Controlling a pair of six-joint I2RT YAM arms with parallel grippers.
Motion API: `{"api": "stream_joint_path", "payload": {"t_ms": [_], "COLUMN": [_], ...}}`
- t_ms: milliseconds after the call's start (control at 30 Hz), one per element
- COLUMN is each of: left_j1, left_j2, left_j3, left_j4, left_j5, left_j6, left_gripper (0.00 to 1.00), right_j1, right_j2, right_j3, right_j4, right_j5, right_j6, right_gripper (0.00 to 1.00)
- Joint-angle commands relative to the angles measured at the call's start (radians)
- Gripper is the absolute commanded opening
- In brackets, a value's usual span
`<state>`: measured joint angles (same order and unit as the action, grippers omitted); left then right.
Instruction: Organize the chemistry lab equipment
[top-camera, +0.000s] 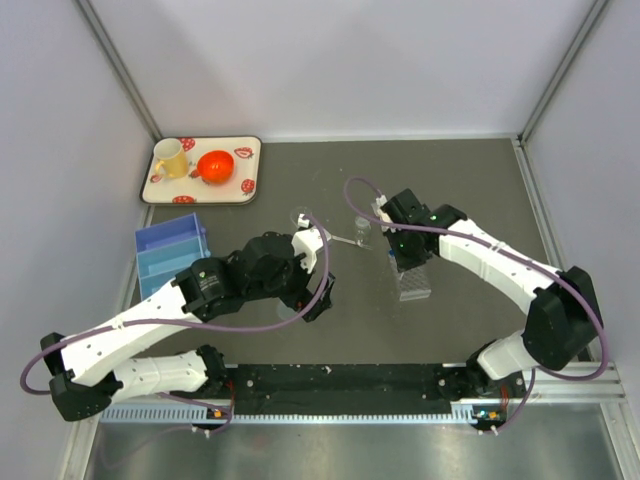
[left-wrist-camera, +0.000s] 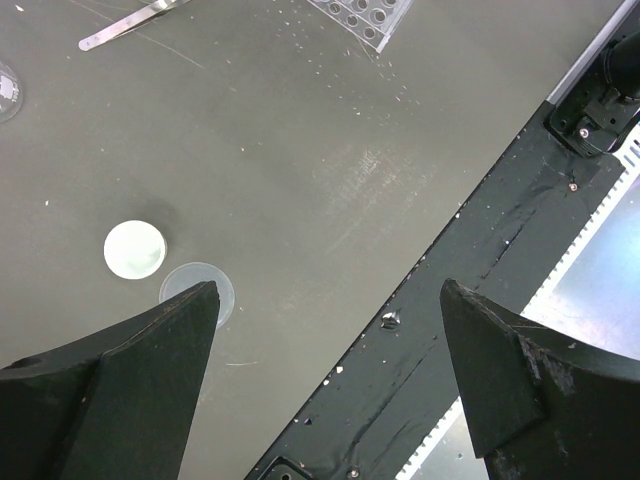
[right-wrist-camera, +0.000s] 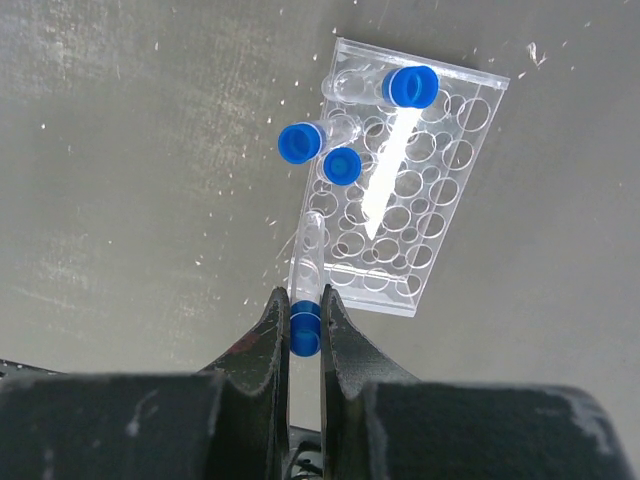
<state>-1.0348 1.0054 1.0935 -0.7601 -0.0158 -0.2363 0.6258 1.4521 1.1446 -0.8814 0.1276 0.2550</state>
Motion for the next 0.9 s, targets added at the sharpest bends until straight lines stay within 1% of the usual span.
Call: {"api": "stream_joint_path", "payload": {"t_ms": [0,367,500,867], "left_j1": [0.004,0.005,0.005,0.005], "left_j2": [-0.002,0.001,0.002,0.010], "left_j3": [0.008,0.017,0.022,0.020], "left_j4": [0.045,0.039,0.038,0.036], "left_j5": [0.008,0.007,0.008,0.005], "left_j6": [-0.001,-0.001,0.000,-0.001], "left_gripper": [0.97,0.97,0.97,0.97], "right_j1": [-0.005,-0.006,-0.005,-0.005], "right_j2": [-0.039,-0.032,-0.018,-0.016], "right_j3": [-0.013,-0.016,-0.014,-0.025], "right_j4": [0.024,0.032,0.038,0.073], "right_j5": [-0.002,0.078,0.084,0.037], "right_j6": [0.004,0.003,0.003,0.013], "right_gripper": [0.00,0.00,0.00,0.00]}}
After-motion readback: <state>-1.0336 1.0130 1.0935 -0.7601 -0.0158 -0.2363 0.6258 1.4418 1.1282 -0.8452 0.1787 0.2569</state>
